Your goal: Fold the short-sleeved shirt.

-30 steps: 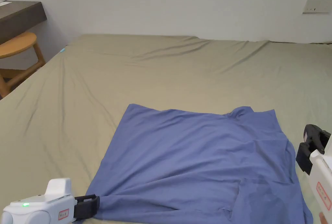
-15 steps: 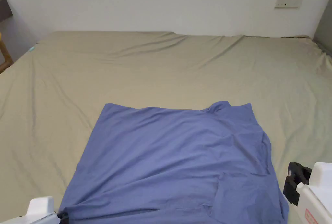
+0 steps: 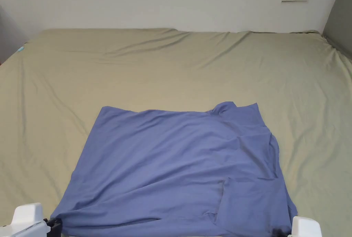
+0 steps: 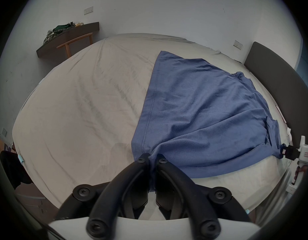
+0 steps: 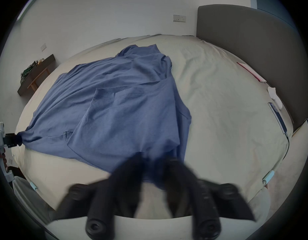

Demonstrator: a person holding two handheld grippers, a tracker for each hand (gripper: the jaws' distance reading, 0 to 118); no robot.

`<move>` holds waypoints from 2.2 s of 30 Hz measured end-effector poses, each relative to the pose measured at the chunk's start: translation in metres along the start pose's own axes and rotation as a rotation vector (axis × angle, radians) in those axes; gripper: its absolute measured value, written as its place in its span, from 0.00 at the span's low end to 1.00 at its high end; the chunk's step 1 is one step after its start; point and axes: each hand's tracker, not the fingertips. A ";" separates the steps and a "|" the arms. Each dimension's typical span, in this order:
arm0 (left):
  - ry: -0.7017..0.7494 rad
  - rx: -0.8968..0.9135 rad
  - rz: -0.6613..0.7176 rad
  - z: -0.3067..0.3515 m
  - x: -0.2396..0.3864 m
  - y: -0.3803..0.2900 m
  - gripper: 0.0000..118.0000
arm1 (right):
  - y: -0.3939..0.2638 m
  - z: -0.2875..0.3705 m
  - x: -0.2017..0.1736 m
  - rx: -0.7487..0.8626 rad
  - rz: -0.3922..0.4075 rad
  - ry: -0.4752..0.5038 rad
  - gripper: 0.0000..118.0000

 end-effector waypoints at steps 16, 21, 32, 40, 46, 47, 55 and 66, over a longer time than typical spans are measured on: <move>-0.037 0.128 0.060 0.012 0.006 0.070 0.05 | 0.090 0.040 0.011 0.223 -0.039 0.088 0.04; -0.026 0.144 0.038 -0.016 0.028 0.123 0.05 | 0.148 -0.001 0.003 0.238 -0.007 0.053 0.04; 0.063 -0.023 -0.104 -0.147 0.058 0.171 0.05 | 0.208 -0.135 -0.004 0.039 0.001 -0.011 0.04; 0.086 -0.071 -0.117 -0.166 0.060 0.171 0.10 | 0.199 -0.170 0.000 -0.006 -0.025 -0.049 0.07; 0.049 0.071 0.028 -0.116 0.059 0.178 1.00 | 0.206 -0.113 0.001 0.124 -0.003 -0.015 0.90; 0.039 0.131 0.053 -0.098 0.061 0.178 1.00 | 0.205 -0.088 -0.007 0.168 -0.002 -0.004 0.96; -0.027 0.511 0.019 0.032 0.088 0.162 0.98 | 0.176 0.064 -0.022 0.582 -0.009 0.042 0.92; -0.067 0.609 -0.061 0.094 0.102 0.087 0.00 | 0.097 0.139 -0.031 0.723 0.064 -0.106 0.00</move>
